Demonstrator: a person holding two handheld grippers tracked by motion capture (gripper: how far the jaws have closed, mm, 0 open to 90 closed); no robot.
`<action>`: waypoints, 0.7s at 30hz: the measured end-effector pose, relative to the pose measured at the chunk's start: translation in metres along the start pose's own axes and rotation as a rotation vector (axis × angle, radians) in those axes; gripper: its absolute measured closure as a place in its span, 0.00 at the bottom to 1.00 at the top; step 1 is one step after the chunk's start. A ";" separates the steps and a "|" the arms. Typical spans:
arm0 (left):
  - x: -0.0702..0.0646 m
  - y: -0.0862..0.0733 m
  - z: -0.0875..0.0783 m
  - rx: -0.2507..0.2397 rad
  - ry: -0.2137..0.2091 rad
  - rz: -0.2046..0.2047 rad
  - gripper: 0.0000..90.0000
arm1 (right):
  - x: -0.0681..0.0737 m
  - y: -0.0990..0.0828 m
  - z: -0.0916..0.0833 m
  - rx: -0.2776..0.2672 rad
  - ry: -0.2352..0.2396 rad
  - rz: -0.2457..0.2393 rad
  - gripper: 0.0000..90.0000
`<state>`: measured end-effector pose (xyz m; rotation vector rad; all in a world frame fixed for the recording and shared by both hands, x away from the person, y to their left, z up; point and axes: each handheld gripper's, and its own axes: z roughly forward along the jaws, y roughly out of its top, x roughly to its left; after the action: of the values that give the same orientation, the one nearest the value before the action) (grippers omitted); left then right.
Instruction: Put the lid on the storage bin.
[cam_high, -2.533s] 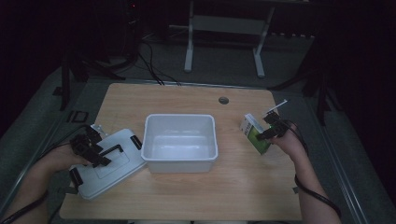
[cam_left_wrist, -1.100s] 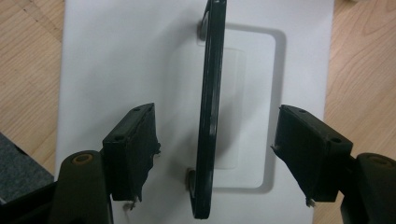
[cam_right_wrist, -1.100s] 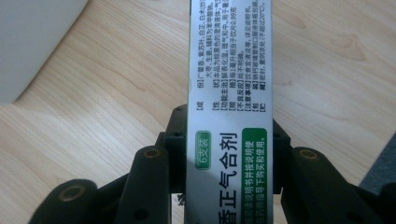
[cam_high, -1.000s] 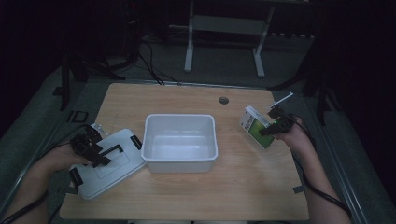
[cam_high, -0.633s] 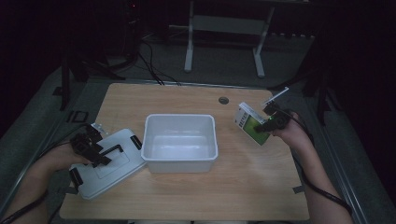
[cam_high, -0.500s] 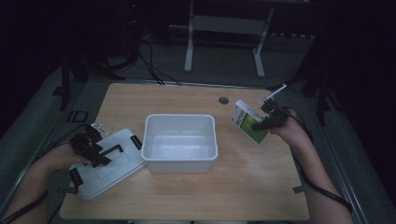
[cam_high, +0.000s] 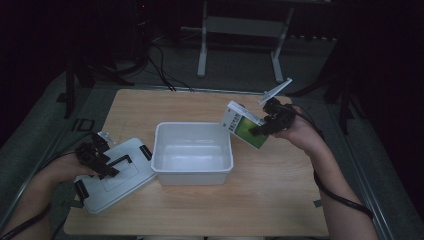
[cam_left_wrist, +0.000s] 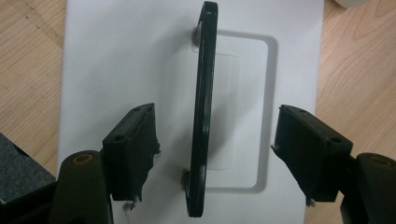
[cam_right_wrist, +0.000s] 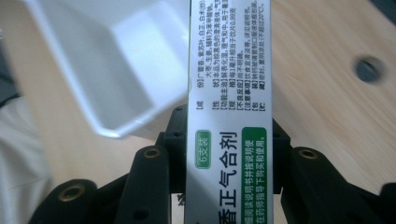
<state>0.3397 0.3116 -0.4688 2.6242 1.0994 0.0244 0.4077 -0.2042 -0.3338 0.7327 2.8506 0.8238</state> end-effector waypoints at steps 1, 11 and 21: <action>0.000 0.000 0.000 0.000 0.001 0.001 0.33 | 0.004 0.003 0.001 0.002 0.019 -0.018 0.71; -0.002 -0.001 0.000 0.009 -0.007 -0.001 0.33 | 0.041 0.029 0.015 0.012 0.114 -0.176 0.71; -0.002 0.000 -0.002 0.005 -0.008 -0.002 0.33 | 0.058 0.045 0.036 0.040 0.155 -0.270 0.71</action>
<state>0.3381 0.3107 -0.4666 2.6247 1.1012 0.0107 0.3832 -0.1265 -0.3381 0.2871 3.0167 0.8161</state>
